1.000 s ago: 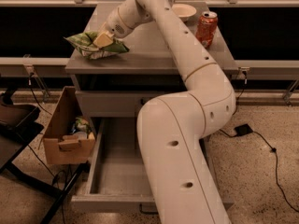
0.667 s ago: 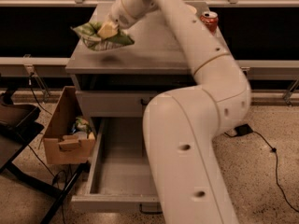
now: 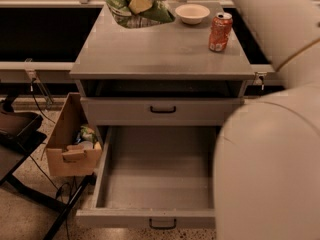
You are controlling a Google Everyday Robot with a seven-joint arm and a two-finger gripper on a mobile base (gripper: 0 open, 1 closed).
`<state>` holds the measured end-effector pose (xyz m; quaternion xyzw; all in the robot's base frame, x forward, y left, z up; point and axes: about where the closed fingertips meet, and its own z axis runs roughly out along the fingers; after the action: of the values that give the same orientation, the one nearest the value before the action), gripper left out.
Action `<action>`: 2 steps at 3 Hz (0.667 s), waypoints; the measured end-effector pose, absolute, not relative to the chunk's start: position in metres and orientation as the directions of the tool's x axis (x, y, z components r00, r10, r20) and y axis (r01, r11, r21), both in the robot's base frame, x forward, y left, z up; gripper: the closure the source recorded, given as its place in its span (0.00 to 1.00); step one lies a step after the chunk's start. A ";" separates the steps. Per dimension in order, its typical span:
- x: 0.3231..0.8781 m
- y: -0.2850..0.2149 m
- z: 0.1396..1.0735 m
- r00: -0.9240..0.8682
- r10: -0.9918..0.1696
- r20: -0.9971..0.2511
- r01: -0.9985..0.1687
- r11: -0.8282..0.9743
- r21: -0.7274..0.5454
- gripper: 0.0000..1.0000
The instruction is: Place green jalapeno chip bag into middle drawer
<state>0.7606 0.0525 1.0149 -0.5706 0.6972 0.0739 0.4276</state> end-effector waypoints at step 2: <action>0.612 -0.041 1.077 -0.126 -0.631 -0.766 -0.776 0.543 -0.320 1.00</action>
Offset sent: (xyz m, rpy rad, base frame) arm -0.2391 -0.1414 -0.0624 0.0543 0.2673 -0.2838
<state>0.6120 -0.0414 1.0767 -0.4714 0.7463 0.0786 0.4633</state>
